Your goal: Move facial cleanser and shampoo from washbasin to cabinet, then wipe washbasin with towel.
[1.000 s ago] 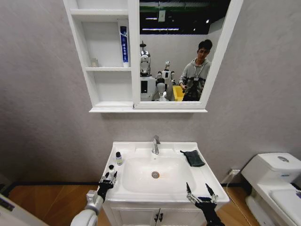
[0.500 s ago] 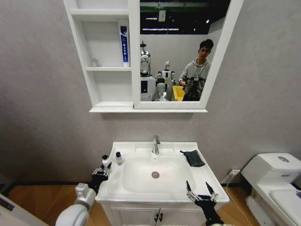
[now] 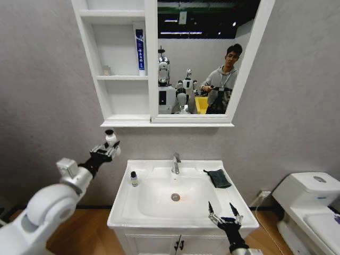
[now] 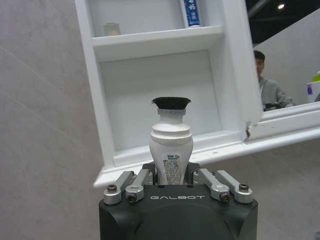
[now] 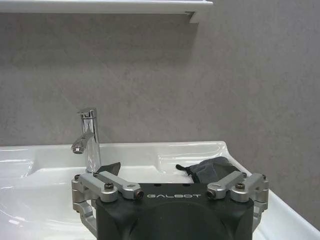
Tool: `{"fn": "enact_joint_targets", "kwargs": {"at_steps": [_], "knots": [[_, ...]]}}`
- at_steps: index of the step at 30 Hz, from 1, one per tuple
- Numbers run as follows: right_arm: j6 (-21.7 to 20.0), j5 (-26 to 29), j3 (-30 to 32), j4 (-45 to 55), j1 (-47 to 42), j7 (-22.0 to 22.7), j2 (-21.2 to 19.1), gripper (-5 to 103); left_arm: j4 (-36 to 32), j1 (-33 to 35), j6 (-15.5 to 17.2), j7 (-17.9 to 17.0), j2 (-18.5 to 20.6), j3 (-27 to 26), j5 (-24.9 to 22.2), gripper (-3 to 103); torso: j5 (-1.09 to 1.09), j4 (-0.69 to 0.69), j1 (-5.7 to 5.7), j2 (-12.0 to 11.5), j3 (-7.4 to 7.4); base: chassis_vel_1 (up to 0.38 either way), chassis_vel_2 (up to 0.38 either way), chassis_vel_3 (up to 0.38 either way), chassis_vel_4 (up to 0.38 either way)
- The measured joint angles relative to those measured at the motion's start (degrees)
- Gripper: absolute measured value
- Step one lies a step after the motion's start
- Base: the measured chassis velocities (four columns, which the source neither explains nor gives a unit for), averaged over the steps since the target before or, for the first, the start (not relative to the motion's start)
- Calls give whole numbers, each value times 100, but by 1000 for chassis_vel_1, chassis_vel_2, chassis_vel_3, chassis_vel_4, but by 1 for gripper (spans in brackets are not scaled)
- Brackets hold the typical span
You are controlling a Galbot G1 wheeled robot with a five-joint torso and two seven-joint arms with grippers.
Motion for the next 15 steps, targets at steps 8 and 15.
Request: {"fn": "enact_joint_targets", "kwargs": {"at_steps": [8, 15], "knots": [[0, -1, 27, -9, -6, 2, 8, 100, 579, -1799, 575, -350, 629, 813, -1281, 29, 1, 1, 0, 0, 0, 0, 0, 0, 0], [3, -65, 29, -18, -53, 2, 47, 100, 1163, -3718, 936, -729, 249, 2316, -1976, 29, 2, -3, 0, 0, 0, 0, 0, 0, 0]]}}
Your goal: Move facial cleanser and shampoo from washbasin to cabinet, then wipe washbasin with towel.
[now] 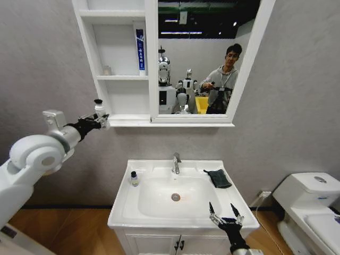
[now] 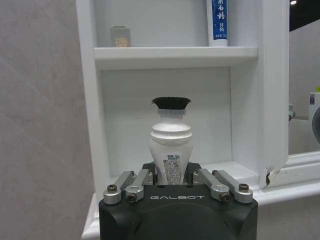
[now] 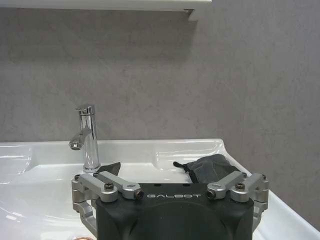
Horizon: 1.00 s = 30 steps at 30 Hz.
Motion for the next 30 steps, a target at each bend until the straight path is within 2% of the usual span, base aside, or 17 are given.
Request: {"fn": "enact_joint_targets", "kwargs": {"at_steps": [2, 3, 4, 5, 7, 8, 10, 11, 14, 23, 30], "knots": [[9, -30, 23, 2, -11, 0, 11, 100, 161, -468, 48, -105, -231, 438, -81, 29, 0, 2, 0, 0, 0, 0, 0, 0, 0], [9, -30, 23, 2, -11, 0, 11, 100, 161, -468, 48, -105, -231, 438, -81, 29, 0, 2, 0, 0, 0, 0, 0, 0, 0], [11, -40, 27, -2, -12, 0, 21, 100, 331, -885, 94, -264, -454, 768, -147, 29, 0, 2, 0, 0, 0, 0, 0, 0, 0], [11, -40, 27, -2, -12, 0, 21, 100, 331, -885, 94, -264, -454, 768, -147, 29, 0, 2, 0, 0, 0, 0, 0, 0, 0], [11, -44, 29, -17, -5, 0, 36, 100, 614, -1404, 172, -447, -751, 1174, -162, 29, 1, 0, 0, 0, 0, 0, 0, 0, 0], [11, -44, 29, -17, -5, 0, 36, 100, 614, -1404, 172, -447, -751, 1174, -162, 29, 1, 0, 0, 0, 0, 0, 0, 0, 0], [13, -33, 32, -18, -12, 0, 41, 100, 1096, -1911, 292, -689, -1064, 1475, -68, 29, 3, 0, 0, 0, 0, 0, 0, 0, 0], [13, -33, 32, -18, -12, 0, 41, 100, 1096, -1911, 292, -689, -1064, 1475, -68, 29, 3, 0, 0, 0, 0, 0, 0, 0, 0], [23, -19, 39, -68, -7, 0, 33, 100, 1694, -2352, 431, -886, -1397, 1673, 93, 29, 2, 2, 0, 0, 0, 0, 0, 0, 0], [13, 64, 88, -71, 26, 32, -14, 100, 2165, -2470, 631, -1121, -1665, 1804, 180, 29, 1, 2, 0, 0, 0, 0, 0, 0, 0], [10, 70, 81, -105, 28, 58, 2, 100, 2302, -2361, 592, -1028, -1884, 1806, 320, 29, 0, 3, -1, 0, -1, 0, 0, 0, 0]]}}
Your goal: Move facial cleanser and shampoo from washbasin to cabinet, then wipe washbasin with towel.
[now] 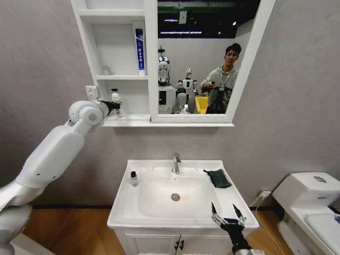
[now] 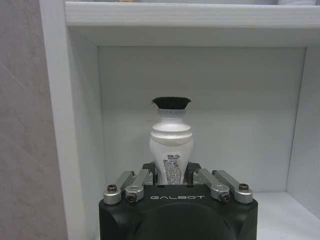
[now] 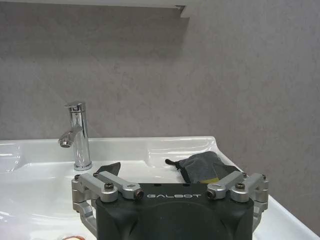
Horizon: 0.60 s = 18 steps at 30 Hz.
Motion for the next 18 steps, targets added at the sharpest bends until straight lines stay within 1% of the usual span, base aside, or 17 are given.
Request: {"fn": "enact_joint_targets", "kwargs": {"at_steps": [1, 2, 4, 5, 8, 13, 16, 17, 18], "knots": [[0, -16, -17, -4, -5, 0, 18, 100, 109, 7, -41, 99, -94, -8, 127, 29, 1, -2, 0, 1, 0, 0, 0, 0, 0], [0, -16, -17, -4, -5, 0, 18, 100, 109, 7, -41, 99, -94, -8, 127, 29, 1, -2, 0, 1, 0, 0, 0, 0, 0], [6, -24, -18, -3, -17, 0, 45, 100, 300, -33, -83, 299, -183, 3, 371, 29, 1, -2, 0, 0, 0, 0, 0, 0, 0], [6, -24, -18, -3, -17, 0, 45, 100, 300, -33, -83, 299, -183, 3, 371, 29, 1, -2, 0, 0, 0, 0, 0, 0, 0], [36, -24, -3, -24, -24, 0, 48, 100, 474, -79, -104, 511, -207, 24, 681, 29, 0, -1, 0, 0, 0, 0, 0, 0, 0], [40, -18, 3, -24, -18, 1, 40, 100, 537, -66, -113, 602, -166, 29, 830, 29, 0, -1, 0, 0, 0, 0, 0, 0, 0], [39, -14, 7, -23, -15, 5, 35, 100, 495, -26, -116, 625, -105, 23, 821, 29, 0, 0, 0, 0, 0, 0, 0, 0, 0], [40, -14, 9, -22, -16, 9, 34, 100, 428, 7, -116, 627, -59, 14, 777, 26, 1, 0, 0, 0, 0, 0, 0, 0, 0], [41, -12, 12, -21, -18, 11, 33, 100, 378, 35, -112, 623, -32, 5, 741, 30, 1, 0, 0, 0, 0, 0, 0, 0, 0]]}}
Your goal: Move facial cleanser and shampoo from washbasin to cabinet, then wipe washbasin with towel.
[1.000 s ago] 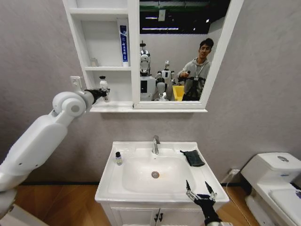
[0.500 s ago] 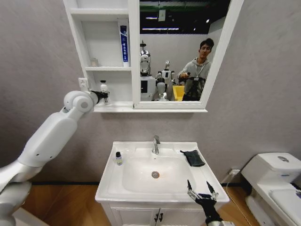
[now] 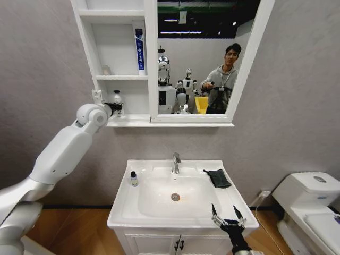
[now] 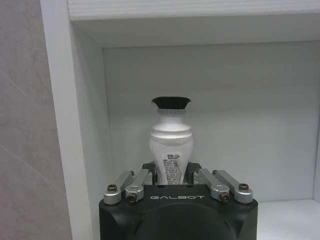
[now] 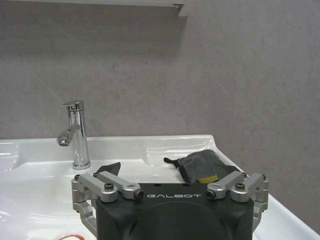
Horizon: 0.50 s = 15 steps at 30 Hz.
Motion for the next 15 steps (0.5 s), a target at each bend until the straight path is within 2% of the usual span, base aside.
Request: {"fn": "enact_joint_targets", "kwargs": {"at_steps": [1, 3, 4, 6, 9, 11, 12, 14, 15], "knots": [[0, 0, 0, 0, 0, 0, 0, 100, 0, 0, 0, 0, 0, 0, 0, 30, 0, 0, 0, 0, 0, 0, 0, 0, 0], [3, 4, 7, 5, 0, 3, -1, 100, -121, 76, 57, -10, 78, -10, -114, 40, -2, 0, 0, 0, 1, 0, 0, 0, 0], [3, 4, 7, 5, 0, 3, -1, 100, -121, 76, 57, -10, 78, -10, -114, 40, -2, 0, 0, 0, 1, 0, 0, 0, 0], [14, 0, 7, 12, 0, 4, 4, 100, -264, 165, 78, -30, 176, -44, -186, 52, -1, 0, 0, 0, 0, 0, 0, 0, 0], [19, -2, 4, 22, -3, 4, 7, 100, -337, 223, 79, -32, 241, -62, -210, 57, -1, -1, 0, 0, 0, 0, 0, 0, 0], [24, -3, -3, 39, -8, 3, 6, 100, -552, 421, 77, -51, 393, -162, -243, 68, -1, -1, 0, 0, 0, 0, 0, 0, 0], [24, -3, -3, 39, -8, 3, 6, 100, -552, 421, 77, -51, 393, -162, -243, 68, -1, -1, 0, 0, 0, 0, 0, 0, 0], [26, -2, -3, 39, -9, 3, -17, 100, -1025, 808, 3, -64, 649, -385, -370, 79, -2, -1, 1, 0, 0, 0, 0, 0, 0], [26, -2, -3, 39, -9, 3, -17, 100, -1025, 808, 3, -64, 649, -385, -370, 79, -2, -1, 1, 0, 0, 0, 0, 0, 0]]}}
